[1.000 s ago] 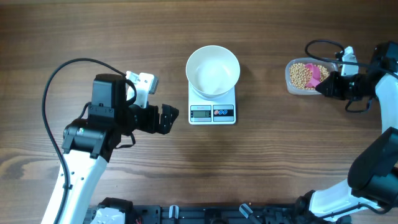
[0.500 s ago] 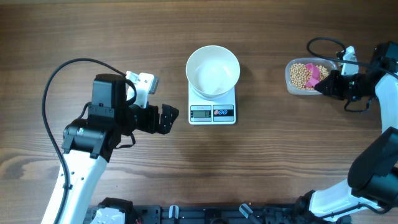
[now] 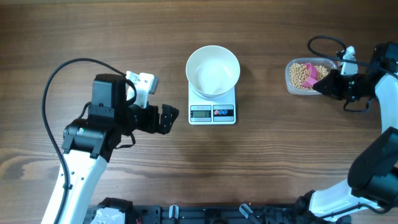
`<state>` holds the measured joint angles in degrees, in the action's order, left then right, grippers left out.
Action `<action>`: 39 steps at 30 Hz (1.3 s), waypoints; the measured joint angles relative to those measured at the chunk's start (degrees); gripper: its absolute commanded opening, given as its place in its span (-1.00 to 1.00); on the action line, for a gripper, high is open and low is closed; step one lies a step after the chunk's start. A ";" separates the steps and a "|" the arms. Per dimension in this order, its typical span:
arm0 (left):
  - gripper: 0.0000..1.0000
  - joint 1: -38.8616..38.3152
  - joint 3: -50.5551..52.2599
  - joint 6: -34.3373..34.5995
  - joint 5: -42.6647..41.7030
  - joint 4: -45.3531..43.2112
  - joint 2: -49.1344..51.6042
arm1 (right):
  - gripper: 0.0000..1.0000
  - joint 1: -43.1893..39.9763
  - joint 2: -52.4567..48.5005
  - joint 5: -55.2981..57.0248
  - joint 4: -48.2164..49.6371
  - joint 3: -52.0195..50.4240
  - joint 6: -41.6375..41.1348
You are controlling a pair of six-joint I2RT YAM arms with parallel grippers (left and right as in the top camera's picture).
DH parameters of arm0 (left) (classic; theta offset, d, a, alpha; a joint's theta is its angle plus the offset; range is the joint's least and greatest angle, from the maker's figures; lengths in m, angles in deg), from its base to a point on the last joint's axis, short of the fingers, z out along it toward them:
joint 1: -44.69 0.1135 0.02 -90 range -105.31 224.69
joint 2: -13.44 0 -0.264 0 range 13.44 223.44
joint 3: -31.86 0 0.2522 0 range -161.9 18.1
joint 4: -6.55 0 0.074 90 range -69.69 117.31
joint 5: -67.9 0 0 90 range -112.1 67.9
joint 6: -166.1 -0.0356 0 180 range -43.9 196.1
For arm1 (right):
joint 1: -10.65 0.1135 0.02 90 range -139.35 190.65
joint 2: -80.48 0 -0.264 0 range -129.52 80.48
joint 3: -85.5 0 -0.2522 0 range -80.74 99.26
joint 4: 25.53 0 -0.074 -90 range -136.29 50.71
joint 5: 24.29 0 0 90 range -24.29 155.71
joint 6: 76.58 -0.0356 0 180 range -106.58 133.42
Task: Scoop item into bowl and weigh 150g on scale
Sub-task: 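Drag the scoop through the soybeans and tilt it up, filling it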
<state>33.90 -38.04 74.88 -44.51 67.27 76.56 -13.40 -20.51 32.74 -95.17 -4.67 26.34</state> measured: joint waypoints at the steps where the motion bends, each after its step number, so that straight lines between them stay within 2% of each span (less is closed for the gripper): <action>1: 1.00 0.00 0.00 0.00 0.00 0.00 0.00 | -0.91 0.00 0.00 -0.02 0.24 0.00 0.00; 17: 1.00 0.00 0.00 0.00 0.00 0.00 0.00 | -0.91 -0.13 -0.02 -1.27 -1.31 0.00 -0.35; 39: 1.00 0.00 0.00 0.00 0.00 0.00 0.00 | -0.91 -5.49 -0.07 -8.61 -3.39 -0.37 -3.30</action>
<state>33.90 -38.04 74.88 -44.51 67.27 76.56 -18.89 -20.58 24.13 -98.56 -5.04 23.04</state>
